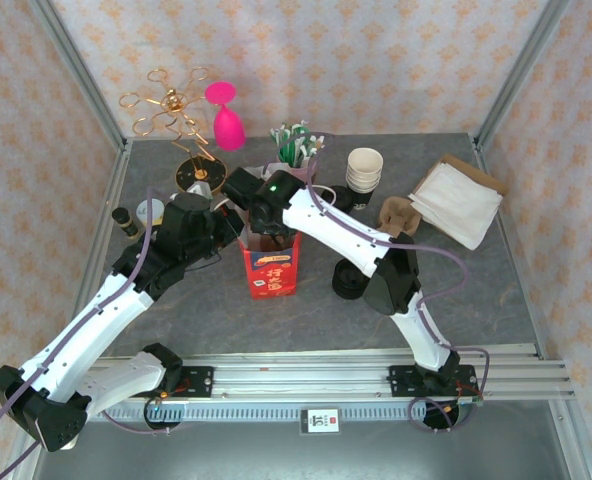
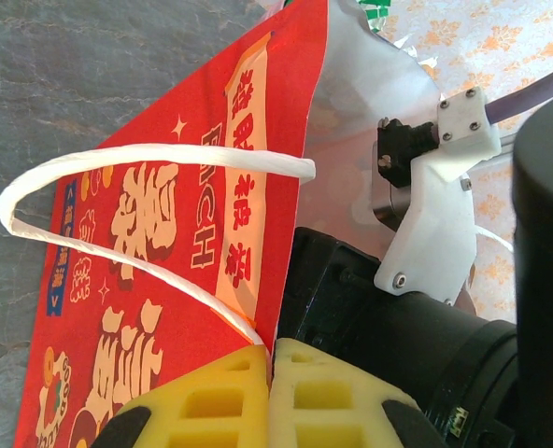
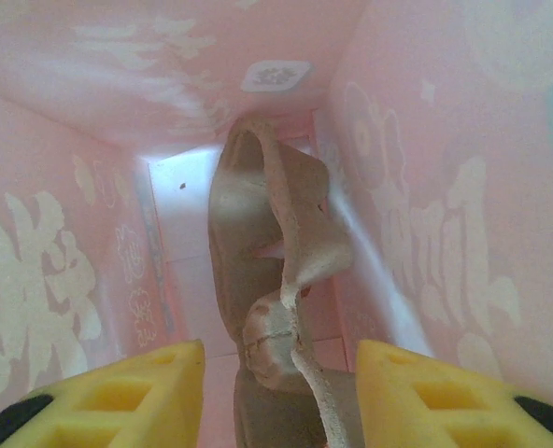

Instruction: Pack the takeout coffee

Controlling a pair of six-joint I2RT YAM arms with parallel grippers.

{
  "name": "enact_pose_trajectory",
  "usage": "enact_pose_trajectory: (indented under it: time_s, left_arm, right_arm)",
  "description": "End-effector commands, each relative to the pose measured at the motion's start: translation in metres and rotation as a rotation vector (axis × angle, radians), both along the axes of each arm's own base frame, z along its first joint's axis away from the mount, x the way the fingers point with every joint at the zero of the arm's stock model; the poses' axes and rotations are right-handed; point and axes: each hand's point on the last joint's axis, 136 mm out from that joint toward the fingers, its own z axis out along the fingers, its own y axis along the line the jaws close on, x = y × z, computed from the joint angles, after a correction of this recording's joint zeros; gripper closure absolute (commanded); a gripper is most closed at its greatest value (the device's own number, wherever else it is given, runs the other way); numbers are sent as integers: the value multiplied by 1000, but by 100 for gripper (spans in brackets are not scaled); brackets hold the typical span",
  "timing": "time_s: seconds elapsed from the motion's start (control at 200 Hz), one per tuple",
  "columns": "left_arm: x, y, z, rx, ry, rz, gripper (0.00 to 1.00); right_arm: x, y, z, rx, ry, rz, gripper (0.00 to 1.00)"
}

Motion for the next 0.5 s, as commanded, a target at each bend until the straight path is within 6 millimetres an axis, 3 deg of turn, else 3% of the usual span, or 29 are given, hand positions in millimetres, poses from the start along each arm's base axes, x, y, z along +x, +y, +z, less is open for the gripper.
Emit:
enact_pose_trajectory:
  time_s: [0.0, 0.095, 0.18, 0.28, 0.495]
  left_arm:
    - [3, 5, 7, -19, -24, 33, 100]
    - [4, 5, 7, -19, -25, 34, 100]
    - [5, 5, 2, -13, -14, 35, 100]
    - [5, 4, 2, -16, -15, 35, 100]
    - [4, 11, 3, 11, -20, 56, 100]
  right_arm:
    - [-1, 2, -11, -10, 27, 28, 55]
    - [-6, 22, -10, 56, 45, 68, 56]
    - [-9, 27, -14, 56, 51, 80, 56]
    - [-8, 18, -32, 20, 78, 59, 56]
    - [9, -21, -45, -119, 27, -6, 57]
